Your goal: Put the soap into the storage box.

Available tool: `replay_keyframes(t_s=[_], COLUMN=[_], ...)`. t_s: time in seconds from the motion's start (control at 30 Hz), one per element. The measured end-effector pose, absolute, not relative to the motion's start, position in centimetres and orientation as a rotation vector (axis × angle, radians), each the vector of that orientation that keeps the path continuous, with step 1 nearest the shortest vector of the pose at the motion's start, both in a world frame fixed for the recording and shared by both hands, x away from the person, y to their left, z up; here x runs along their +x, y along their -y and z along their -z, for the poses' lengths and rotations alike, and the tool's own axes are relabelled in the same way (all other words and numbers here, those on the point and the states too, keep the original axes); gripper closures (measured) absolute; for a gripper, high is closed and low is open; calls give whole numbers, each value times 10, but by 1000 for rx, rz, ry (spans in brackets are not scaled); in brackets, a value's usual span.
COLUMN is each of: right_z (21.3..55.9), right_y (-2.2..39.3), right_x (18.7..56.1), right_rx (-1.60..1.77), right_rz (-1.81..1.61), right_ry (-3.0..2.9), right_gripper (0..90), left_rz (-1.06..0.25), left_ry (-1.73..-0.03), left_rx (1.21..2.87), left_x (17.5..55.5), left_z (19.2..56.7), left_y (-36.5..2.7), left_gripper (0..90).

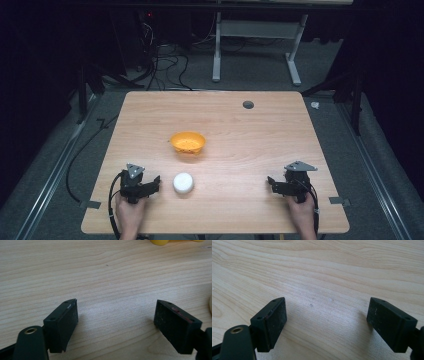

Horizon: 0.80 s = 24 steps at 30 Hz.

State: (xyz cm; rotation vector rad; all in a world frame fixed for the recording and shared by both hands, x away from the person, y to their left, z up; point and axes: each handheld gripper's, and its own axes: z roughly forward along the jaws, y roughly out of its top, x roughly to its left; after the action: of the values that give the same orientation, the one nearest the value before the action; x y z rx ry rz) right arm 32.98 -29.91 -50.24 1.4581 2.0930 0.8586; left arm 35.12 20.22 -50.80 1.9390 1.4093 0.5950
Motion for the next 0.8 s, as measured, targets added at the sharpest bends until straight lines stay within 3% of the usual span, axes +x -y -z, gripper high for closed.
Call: replay_keyframes(t_s=[0.8], right_z=[502], right_y=[299], right_x=[330], right_rx=[1457], right_rz=[-858], right_ry=[-2093], right_gripper=[172], left_rz=[-580], left_ry=[-1409], left_rx=[1932], left_x=[351], left_z=[508], left_y=[-203], left_gripper=[192])
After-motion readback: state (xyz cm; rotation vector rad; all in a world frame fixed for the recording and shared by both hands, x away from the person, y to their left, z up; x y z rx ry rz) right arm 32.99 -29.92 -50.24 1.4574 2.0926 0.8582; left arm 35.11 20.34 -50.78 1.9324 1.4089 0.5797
